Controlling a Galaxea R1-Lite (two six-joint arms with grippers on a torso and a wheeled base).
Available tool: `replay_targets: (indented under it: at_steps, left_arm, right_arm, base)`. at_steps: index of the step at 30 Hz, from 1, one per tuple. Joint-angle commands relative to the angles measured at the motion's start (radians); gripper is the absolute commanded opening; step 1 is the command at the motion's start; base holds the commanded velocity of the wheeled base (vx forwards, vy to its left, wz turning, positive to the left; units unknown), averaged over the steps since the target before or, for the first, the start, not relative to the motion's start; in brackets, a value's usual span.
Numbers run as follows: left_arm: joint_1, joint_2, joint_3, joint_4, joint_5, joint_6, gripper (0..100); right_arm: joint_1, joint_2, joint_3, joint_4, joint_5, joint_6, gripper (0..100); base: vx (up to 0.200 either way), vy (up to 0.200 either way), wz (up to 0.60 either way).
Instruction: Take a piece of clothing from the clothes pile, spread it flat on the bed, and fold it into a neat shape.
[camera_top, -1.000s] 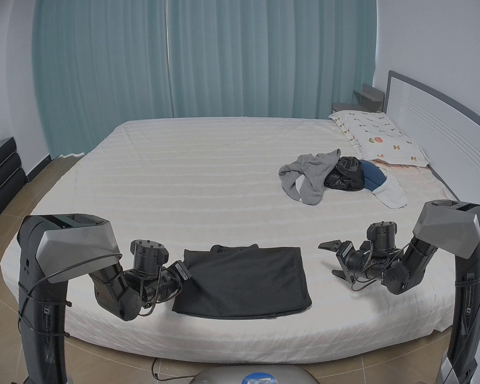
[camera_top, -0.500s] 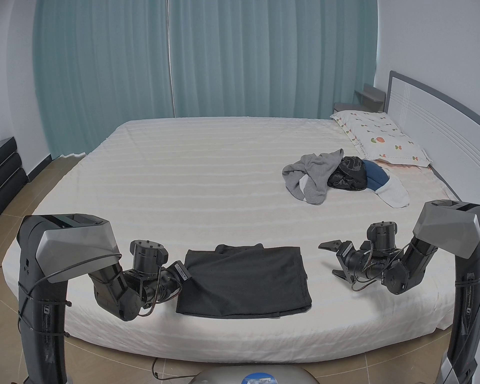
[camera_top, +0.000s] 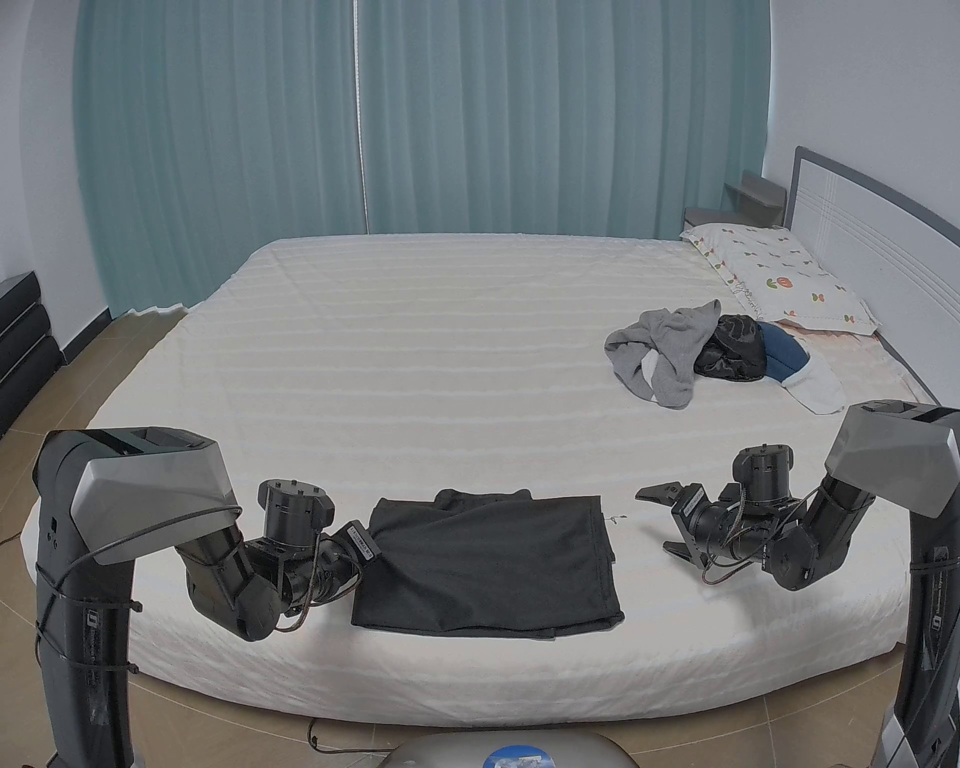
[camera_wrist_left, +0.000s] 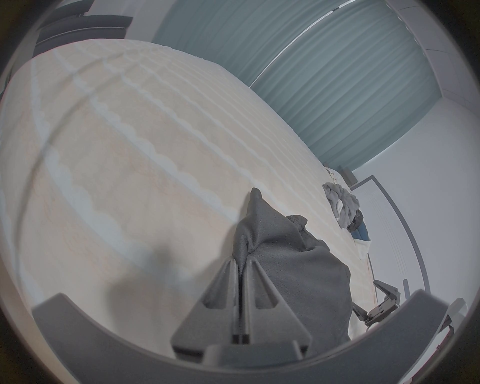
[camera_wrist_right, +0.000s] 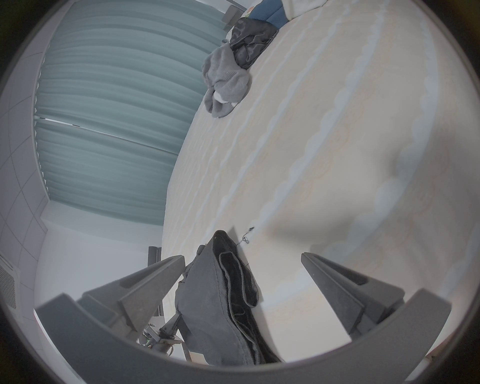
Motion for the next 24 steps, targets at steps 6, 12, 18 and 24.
replay_targets:
  at_steps: [6, 12, 18, 24]
  left_arm:
    - [0.000, 0.001, 0.001, 0.000, 0.001, -0.001, 0]
    - [0.002, -0.001, 0.001, 0.000, 0.001, -0.005, 0]
    - [0.000, -0.001, -0.001, 0.000, 0.007, -0.019, 0]
    - [-0.002, -0.002, -0.001, 0.001, 0.007, -0.019, 0]
  right_arm:
    - [0.000, 0.000, 0.000, 0.000, 0.000, 0.000, 100]
    - [0.000, 0.000, 0.000, 0.000, 0.000, 0.000, 100]
    - [0.000, 0.000, 0.000, 0.000, 0.000, 0.000, 100]
    - [0.000, 0.002, 0.000, 0.000, 0.000, 0.000, 100]
  base:
    - [0.000, 0.200, 0.00]
    - [0.000, 0.200, 0.00]
    - [0.000, 0.200, 0.00]
    - [0.000, 0.200, 0.00]
